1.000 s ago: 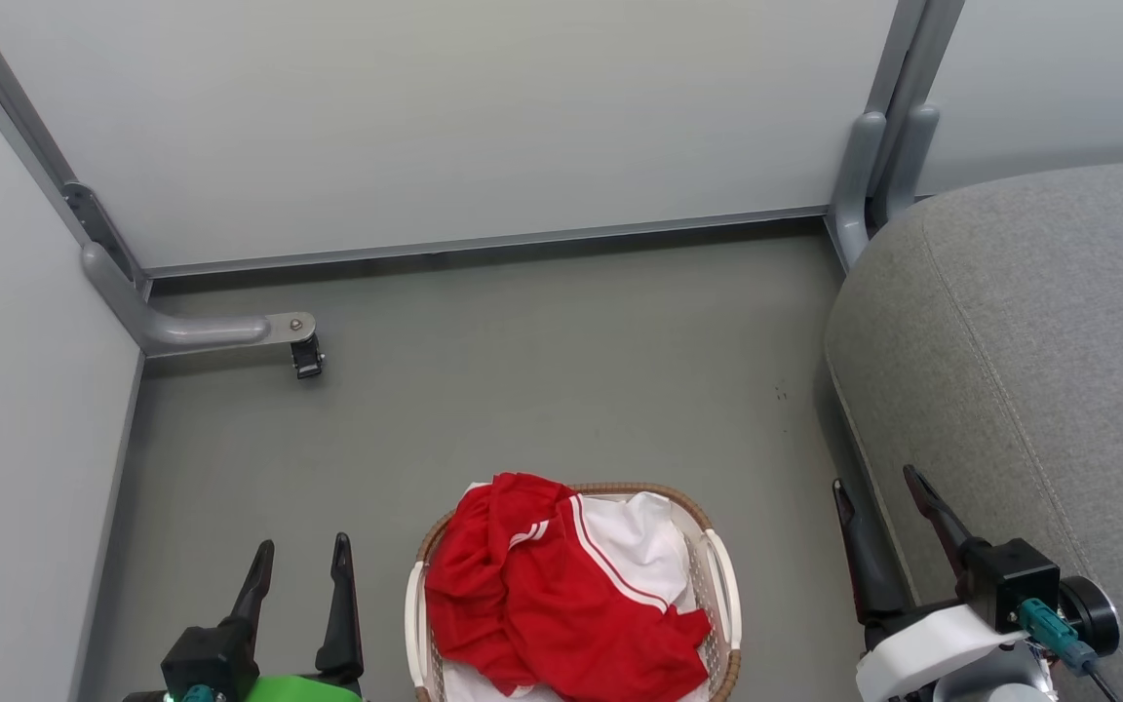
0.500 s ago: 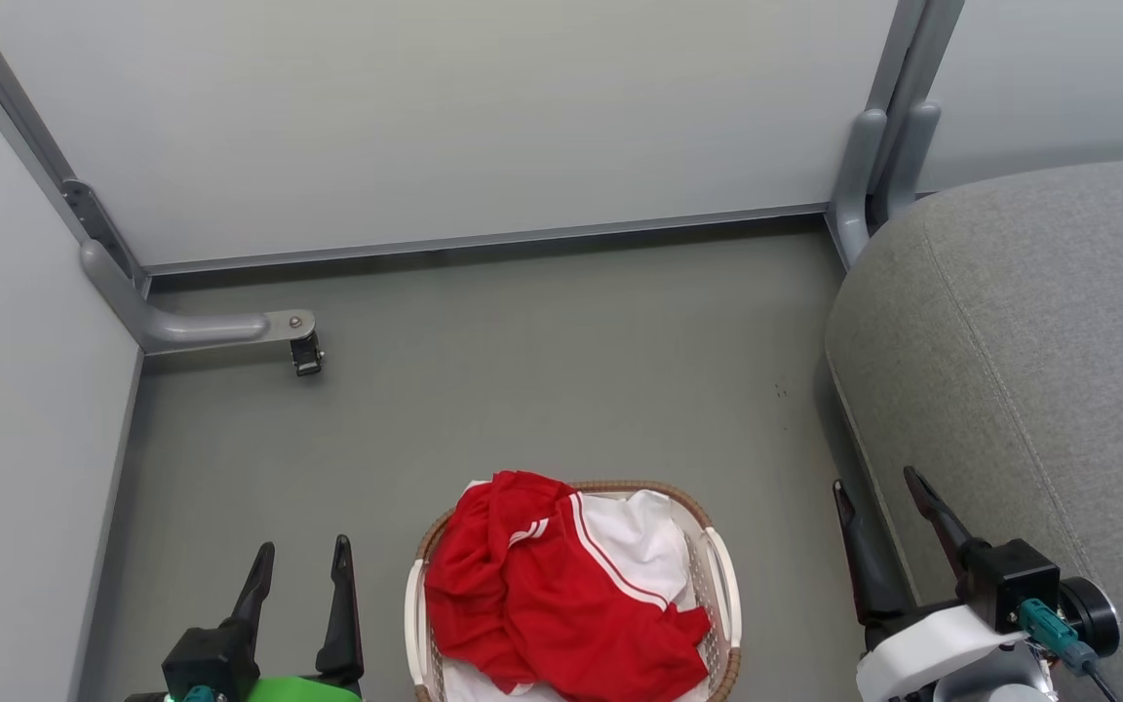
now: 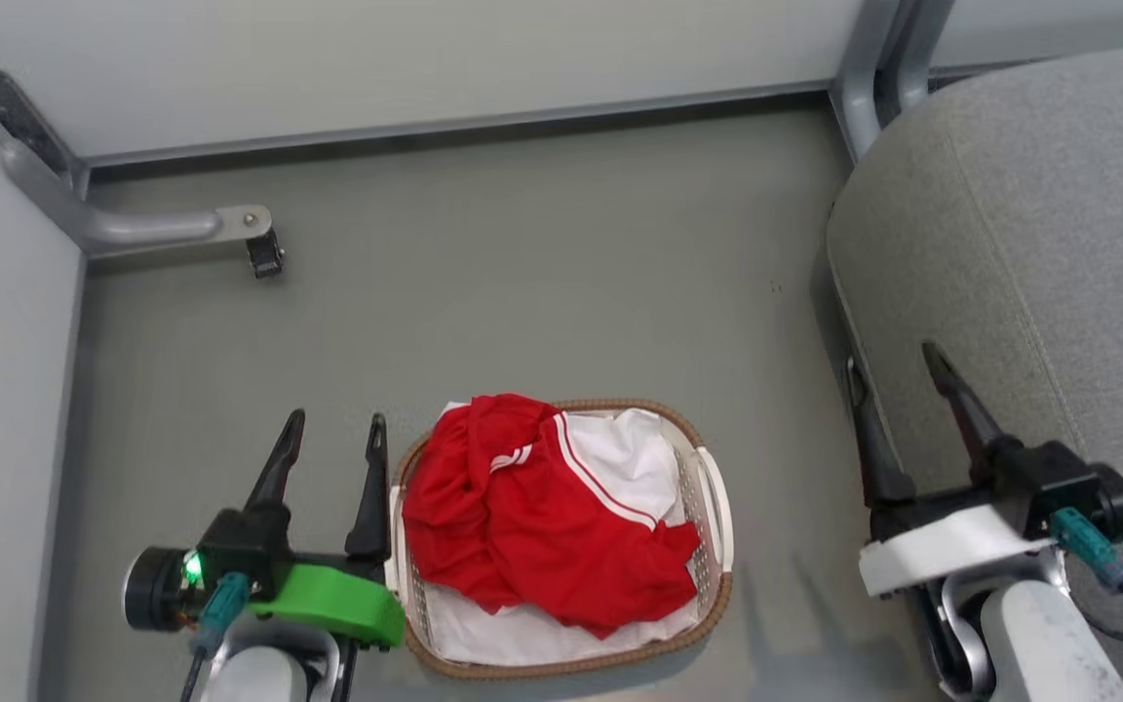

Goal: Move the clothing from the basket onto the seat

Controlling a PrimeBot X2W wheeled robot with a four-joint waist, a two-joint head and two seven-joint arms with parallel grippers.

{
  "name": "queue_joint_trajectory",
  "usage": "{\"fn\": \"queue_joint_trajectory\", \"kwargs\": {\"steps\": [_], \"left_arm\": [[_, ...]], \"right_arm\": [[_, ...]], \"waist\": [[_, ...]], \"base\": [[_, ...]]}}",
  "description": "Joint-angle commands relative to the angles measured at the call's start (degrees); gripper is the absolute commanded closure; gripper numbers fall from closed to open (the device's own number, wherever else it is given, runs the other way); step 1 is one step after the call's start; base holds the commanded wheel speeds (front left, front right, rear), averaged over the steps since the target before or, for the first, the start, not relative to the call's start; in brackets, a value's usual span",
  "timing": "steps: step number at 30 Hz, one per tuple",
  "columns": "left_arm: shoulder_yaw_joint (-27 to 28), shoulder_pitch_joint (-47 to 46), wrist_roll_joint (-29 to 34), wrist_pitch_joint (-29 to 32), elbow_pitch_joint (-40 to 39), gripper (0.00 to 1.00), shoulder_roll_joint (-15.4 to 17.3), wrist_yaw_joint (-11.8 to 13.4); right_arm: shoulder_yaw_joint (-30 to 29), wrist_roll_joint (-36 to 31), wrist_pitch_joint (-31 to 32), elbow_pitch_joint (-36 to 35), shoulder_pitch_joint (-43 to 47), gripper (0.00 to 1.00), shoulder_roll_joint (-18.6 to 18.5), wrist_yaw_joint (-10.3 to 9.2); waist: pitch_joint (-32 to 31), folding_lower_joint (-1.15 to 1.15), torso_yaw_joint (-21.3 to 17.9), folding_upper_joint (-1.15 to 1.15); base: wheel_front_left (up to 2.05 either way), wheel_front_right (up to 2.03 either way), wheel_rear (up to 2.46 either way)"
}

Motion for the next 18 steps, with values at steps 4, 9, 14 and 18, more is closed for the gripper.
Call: {"fn": "queue_joint_trajectory", "kwargs": {"steps": [4,9,14,18], "left_arm": [[-2.72,-7.08,3.42,-0.07,2.64,0.00,0.90,-1.20],[-8.11,-14.41,6.43,-0.07,7.04,0.00,2.02,-1.91],[-14.31,-20.69,8.20,-0.07,14.03,0.00,3.96,-2.17],[-18.22,-25.42,8.20,-0.07,21.82,0.00,5.16,-2.23]], "right_arm": [[-0.61,0.63,-0.26,-2.15,-4.75,0.00,-0.29,0.00],[-1.53,1.32,-0.26,-3.70,-8.72,0.00,-0.26,0.00],[-1.55,2.69,-0.26,-5.09,-11.76,0.00,-0.24,-0.01],[-1.01,3.85,-0.26,-5.84,-13.72,0.00,-0.23,-0.01]], "waist": [[13.85,0.00,-3.50,0.00],[20.28,0.00,-5.51,0.00],[25.03,0.00,-7.75,0.00],[27.93,0.00,-9.54,0.00]], "base": [[0.00,0.00,0.00],[0.00,0.00,0.00],[0.00,0.00,0.00],[0.00,0.00,0.00]]}}
